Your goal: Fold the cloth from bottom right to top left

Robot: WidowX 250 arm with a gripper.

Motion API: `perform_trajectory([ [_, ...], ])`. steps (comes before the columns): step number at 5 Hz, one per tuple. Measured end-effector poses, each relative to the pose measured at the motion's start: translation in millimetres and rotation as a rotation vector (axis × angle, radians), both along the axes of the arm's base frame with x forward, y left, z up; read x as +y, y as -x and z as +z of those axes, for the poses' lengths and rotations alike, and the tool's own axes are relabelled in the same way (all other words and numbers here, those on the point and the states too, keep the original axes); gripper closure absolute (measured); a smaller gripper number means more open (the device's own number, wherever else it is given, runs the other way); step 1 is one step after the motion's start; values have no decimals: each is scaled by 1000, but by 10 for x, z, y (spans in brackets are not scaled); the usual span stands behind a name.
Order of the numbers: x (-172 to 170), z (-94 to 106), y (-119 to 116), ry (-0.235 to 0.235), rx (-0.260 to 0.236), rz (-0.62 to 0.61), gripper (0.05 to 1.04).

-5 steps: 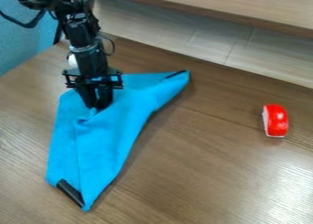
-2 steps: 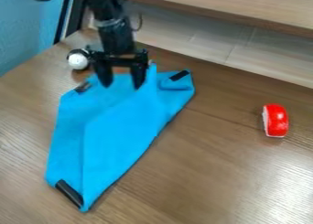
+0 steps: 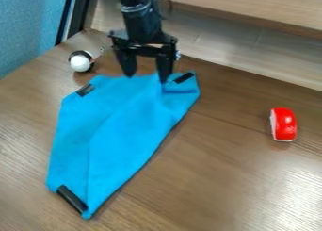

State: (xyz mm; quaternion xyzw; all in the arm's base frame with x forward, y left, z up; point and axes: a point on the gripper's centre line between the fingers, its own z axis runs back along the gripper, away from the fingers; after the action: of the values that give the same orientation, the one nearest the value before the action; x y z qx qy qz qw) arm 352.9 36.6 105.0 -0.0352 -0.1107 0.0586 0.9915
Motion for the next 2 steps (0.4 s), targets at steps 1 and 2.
perform_trajectory([
  [1,-22,5,-4,-5,-1,-1,84],
  [2,-127,87,-74,1,-26,-40,84],
])
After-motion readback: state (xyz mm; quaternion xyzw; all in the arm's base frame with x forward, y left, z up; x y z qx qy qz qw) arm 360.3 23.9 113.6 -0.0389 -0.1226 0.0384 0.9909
